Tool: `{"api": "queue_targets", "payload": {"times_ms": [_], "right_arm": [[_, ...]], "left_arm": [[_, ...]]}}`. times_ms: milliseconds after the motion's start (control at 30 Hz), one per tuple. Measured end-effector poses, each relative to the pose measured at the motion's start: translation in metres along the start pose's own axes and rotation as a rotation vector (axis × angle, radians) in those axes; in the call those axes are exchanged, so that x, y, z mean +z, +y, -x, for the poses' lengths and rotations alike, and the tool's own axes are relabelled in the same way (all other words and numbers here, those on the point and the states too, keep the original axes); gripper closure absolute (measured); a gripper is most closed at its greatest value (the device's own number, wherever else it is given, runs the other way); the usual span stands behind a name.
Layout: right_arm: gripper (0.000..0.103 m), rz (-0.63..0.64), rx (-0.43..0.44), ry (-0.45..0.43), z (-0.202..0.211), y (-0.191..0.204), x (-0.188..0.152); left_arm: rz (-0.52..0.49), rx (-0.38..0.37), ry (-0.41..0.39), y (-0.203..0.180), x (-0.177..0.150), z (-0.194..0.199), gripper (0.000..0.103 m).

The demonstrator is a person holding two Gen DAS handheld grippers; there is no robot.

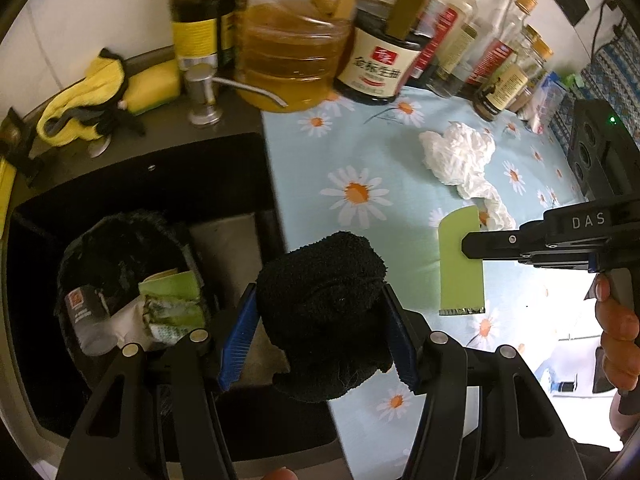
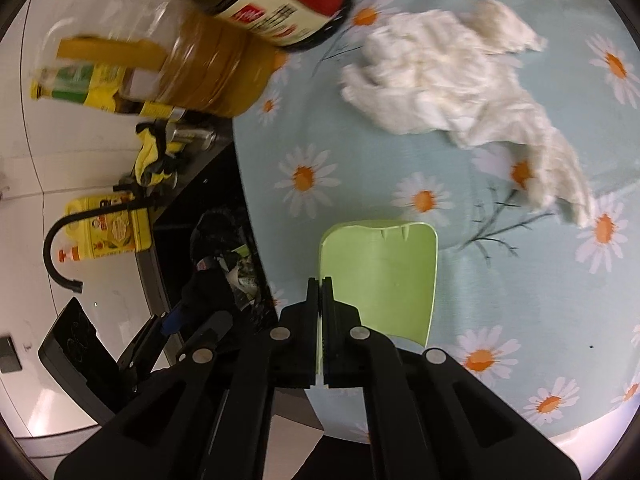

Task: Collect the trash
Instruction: 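Carry the black cloth and green cup over the sink bin, then open both tools to drop the cloth and green cup into the bin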

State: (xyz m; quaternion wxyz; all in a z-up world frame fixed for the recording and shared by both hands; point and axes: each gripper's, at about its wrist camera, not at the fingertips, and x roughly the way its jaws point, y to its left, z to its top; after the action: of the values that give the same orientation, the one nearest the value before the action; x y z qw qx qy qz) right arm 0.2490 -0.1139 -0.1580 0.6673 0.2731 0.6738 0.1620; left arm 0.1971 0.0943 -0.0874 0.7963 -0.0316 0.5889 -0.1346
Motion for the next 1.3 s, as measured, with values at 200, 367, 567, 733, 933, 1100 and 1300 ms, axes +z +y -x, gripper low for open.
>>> {"api": "queue_targets", "payload": {"times_ms": [200, 367, 567, 733, 933, 1100, 1300], "right_arm": [[0.101, 0.071, 0.002, 0.044, -0.023, 0.036, -0.001], [0.101, 0.138, 0.000, 0.083, -0.046, 0.072, -0.004], [0.101, 0.219, -0.004, 0.144, -0.082, 0.120, -0.010], [0.101, 0.284, -0.023, 0.187, -0.115, 0.158, -0.015], [0.101, 0.327, -0.038, 0.237, -0.154, 0.197, -0.013], [0.101, 0.342, -0.047, 0.269, -0.180, 0.220, -0.006], [0.101, 0.338, -0.056, 0.291, -0.206, 0.232, 0.002]], "left_arm": [[0.055, 0.021, -0.014, 0.029, -0.012, 0.011, 0.046], [0.108, 0.042, -0.027, 0.060, -0.024, 0.021, 0.046], [0.173, 0.070, -0.038, 0.102, -0.039, 0.034, 0.046], [0.232, 0.087, -0.037, 0.136, -0.049, 0.039, 0.046], [0.299, 0.093, -0.031, 0.174, -0.058, 0.038, 0.046], [0.335, 0.092, -0.017, 0.199, -0.062, 0.031, 0.046], [0.358, 0.089, 0.001, 0.220, -0.061, 0.018, 0.045]]}}
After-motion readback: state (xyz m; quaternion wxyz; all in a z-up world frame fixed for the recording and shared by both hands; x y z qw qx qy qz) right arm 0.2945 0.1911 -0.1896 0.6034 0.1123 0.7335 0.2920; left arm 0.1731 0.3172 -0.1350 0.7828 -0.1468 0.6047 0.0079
